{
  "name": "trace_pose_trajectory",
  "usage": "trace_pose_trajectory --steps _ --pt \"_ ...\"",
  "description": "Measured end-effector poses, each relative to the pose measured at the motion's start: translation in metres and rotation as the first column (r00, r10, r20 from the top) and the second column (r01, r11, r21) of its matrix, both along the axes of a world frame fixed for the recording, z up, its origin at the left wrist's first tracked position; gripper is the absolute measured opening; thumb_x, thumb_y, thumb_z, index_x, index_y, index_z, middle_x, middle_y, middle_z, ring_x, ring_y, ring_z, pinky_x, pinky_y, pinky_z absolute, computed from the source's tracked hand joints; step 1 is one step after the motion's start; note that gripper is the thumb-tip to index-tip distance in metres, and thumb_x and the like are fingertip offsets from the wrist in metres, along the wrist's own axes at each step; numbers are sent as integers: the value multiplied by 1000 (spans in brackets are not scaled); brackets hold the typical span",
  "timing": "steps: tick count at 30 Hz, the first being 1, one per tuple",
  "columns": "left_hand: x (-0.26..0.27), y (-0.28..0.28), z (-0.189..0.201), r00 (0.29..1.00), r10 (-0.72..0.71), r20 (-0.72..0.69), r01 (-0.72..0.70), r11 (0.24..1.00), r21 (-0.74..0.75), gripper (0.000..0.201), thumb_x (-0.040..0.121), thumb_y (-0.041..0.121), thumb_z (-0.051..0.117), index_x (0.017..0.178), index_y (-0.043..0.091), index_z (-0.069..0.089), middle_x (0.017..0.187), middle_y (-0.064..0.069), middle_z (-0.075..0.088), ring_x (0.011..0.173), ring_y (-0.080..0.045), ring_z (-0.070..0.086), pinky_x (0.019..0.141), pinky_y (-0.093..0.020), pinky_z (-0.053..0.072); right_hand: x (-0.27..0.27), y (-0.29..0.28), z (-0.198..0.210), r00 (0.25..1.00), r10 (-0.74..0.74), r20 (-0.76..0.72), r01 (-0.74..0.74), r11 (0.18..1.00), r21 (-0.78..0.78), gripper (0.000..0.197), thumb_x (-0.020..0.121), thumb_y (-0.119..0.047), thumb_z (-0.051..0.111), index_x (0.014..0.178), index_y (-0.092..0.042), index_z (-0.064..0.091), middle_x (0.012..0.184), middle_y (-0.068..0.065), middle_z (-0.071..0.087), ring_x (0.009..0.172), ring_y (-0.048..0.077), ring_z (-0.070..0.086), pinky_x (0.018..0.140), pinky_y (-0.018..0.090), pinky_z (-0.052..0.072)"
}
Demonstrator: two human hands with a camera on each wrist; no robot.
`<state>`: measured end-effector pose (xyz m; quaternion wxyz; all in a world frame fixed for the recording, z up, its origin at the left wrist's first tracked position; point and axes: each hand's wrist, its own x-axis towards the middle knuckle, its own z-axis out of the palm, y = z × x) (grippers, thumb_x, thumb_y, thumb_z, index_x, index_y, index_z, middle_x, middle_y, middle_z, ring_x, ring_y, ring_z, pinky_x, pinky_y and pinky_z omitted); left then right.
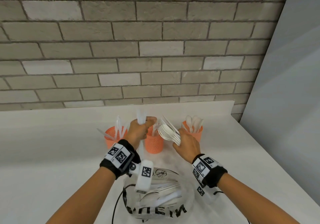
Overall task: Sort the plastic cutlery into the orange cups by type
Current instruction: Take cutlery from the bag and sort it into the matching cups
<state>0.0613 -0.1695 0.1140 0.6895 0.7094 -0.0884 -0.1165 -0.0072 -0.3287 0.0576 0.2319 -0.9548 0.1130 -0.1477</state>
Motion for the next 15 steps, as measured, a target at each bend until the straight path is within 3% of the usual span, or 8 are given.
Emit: trace_pose_trajectory --steps 3,6,11,15 --pt "-6 -10 -2 995 -83 47 80 996 49 12 84 12 66 96 8 68 46 8 47 30 -1 30 34 -14 24 -1 2 -1 999 32 -15 -32 999 15 25 84 -20 56 105 -7 51 94 11 67 86 31 63 61 29 38" --pt "-4 -14 0 996 -57 70 54 997 56 4 86 11 64 88 7 65 57 -1 48 30 -1 34 34 -14 27 -2 2 -1 999 45 -24 -44 999 21 27 83 -21 57 106 -8 52 94 11 66 85 32 63 61 29 38" --pt "3 -14 10 997 18 77 -11 996 -88 9 93 13 54 84 10 53 48 6 45 27 1 40 32 -11 31 -4 -1 -2 999 51 -19 -51 998 38 26 83 -19 57 105 -7 52 93 13 67 84 32 63 61 29 40" --pt "-1 -15 8 993 -72 91 75 997 -25 20 87 14 63 70 10 52 44 5 47 28 0 39 33 -11 30 -4 -1 0 998 65 -11 -65 997 32 27 84 -17 55 109 -7 51 95 13 66 85 32 63 62 29 39"
